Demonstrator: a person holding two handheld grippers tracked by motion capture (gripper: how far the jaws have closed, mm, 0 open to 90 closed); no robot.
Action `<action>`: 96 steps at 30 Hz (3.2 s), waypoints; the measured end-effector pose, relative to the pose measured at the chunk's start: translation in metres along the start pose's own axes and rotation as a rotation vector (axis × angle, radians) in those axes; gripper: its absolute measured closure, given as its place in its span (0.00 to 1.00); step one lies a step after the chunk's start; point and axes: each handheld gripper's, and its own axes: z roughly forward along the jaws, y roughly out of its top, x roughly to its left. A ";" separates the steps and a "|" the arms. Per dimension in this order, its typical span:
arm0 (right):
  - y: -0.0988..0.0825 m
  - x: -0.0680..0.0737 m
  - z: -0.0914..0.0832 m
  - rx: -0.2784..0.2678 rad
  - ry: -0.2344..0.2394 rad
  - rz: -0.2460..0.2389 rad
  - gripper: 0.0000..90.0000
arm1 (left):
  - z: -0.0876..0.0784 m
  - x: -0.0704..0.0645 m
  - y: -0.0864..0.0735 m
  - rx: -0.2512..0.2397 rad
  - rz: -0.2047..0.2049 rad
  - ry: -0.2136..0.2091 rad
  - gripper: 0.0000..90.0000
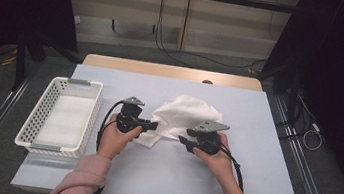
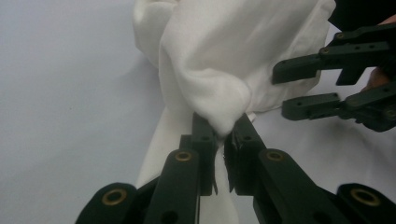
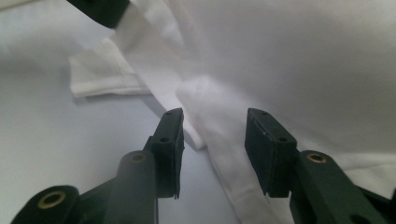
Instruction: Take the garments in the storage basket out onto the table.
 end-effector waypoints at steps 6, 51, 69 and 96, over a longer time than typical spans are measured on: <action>-0.002 -0.004 0.011 0.040 -0.004 -0.011 0.68 | 0.001 0.002 0.000 0.003 -0.006 -0.005 0.92; 0.011 -0.024 -0.027 -0.134 0.004 0.193 0.92 | 0.010 0.002 -0.010 0.009 0.014 0.053 0.43; 0.018 -0.026 -0.042 -0.197 0.007 0.221 0.92 | 0.017 0.002 -0.007 0.001 0.015 0.011 0.85; 0.042 -0.039 -0.091 -0.298 -0.014 0.233 0.92 | -0.032 -0.011 0.023 -0.005 0.049 -0.020 0.92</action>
